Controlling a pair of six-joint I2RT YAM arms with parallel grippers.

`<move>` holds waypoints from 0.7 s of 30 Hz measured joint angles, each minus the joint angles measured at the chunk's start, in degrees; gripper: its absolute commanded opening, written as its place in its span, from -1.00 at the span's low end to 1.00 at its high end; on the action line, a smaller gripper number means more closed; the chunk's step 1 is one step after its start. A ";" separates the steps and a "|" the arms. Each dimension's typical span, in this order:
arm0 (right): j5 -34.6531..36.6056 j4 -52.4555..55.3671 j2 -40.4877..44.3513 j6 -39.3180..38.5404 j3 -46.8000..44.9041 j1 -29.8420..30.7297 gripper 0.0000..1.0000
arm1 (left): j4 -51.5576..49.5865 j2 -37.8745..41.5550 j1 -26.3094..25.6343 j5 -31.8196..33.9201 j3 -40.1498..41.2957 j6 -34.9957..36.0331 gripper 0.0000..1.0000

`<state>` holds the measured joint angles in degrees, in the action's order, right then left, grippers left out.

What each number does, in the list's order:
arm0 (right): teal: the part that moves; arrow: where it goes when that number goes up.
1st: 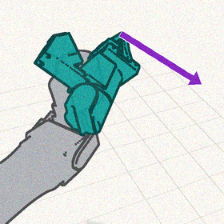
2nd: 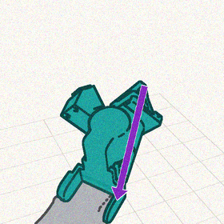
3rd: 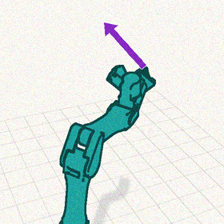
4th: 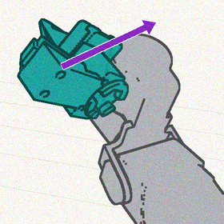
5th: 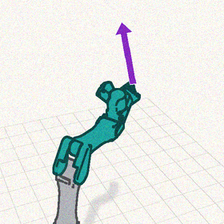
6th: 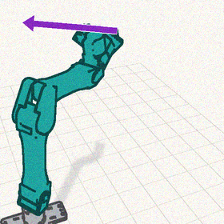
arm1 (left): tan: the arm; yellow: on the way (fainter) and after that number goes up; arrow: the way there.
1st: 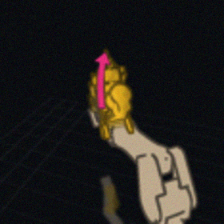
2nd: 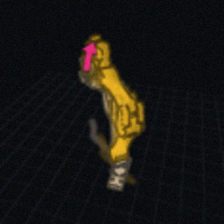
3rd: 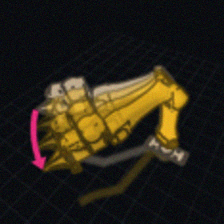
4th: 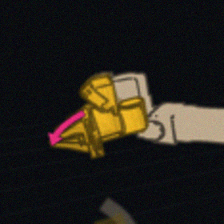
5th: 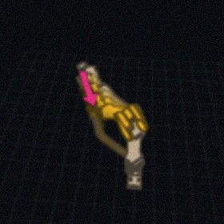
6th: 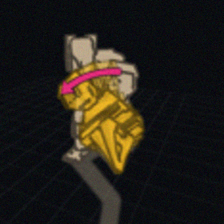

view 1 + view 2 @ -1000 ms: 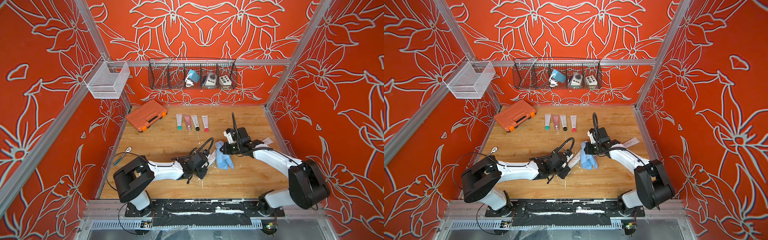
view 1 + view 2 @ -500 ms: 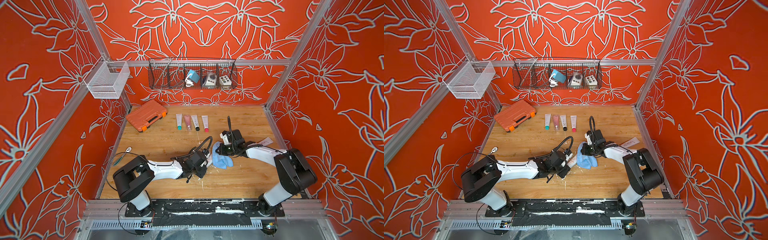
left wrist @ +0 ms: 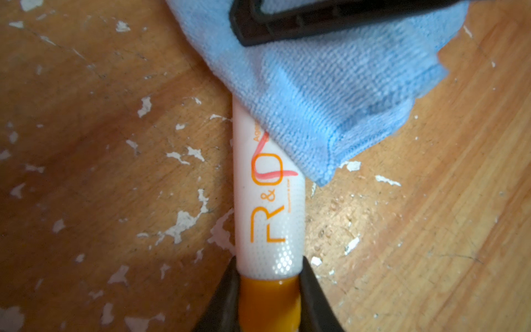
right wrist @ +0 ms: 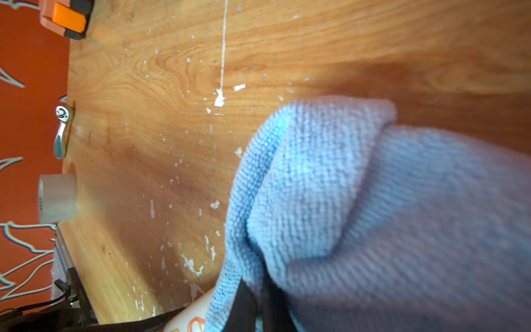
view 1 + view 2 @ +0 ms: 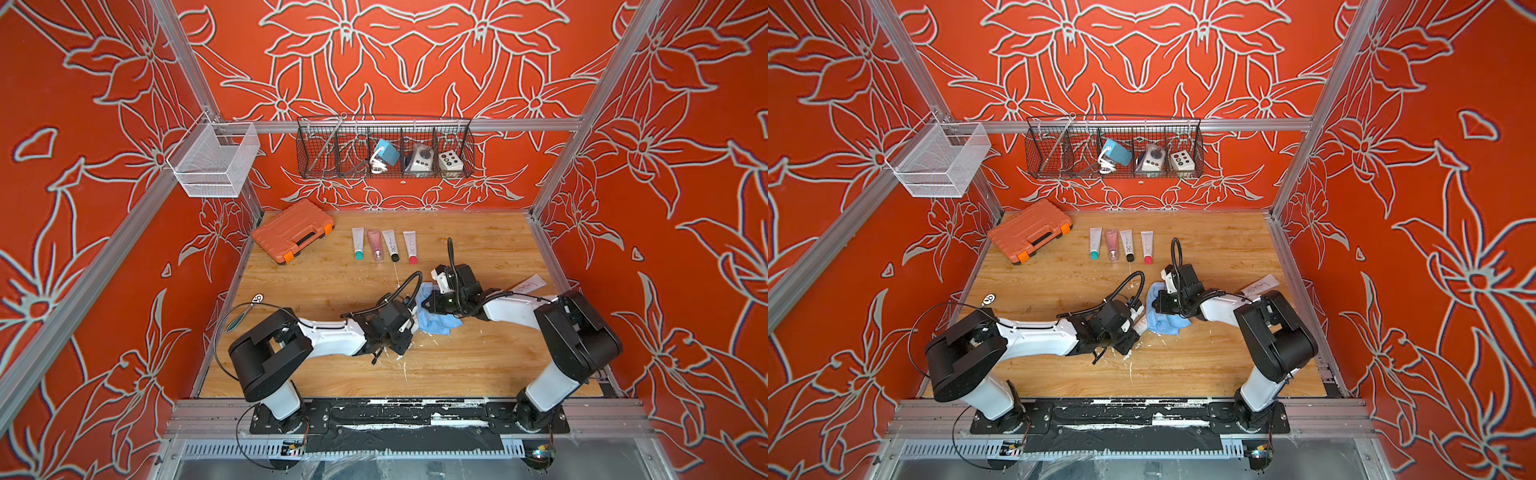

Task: Wipe the surface of the toothpaste tube
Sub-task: Wipe the dirt from the toothpaste tube.

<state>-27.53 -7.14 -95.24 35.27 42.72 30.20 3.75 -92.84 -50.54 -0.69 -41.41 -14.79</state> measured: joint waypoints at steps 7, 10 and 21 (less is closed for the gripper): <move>-0.92 -4.96 0.00 2.80 -1.95 3.10 -1.00 | 1.09 -0.46 0.55 -0.66 0.00 -0.02 -0.85; -1.60 -7.48 0.04 4.39 -3.10 4.59 -1.00 | 1.18 -0.52 0.72 -0.98 0.00 -0.02 -0.85; -2.73 -13.90 0.48 8.66 -6.49 7.48 -1.00 | 1.62 -0.66 1.42 -2.14 0.00 0.00 -0.86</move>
<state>-30.26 -21.04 -94.76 43.92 36.23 37.67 5.37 -93.49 -49.12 -2.83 -41.41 -14.79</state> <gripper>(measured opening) 0.057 0.264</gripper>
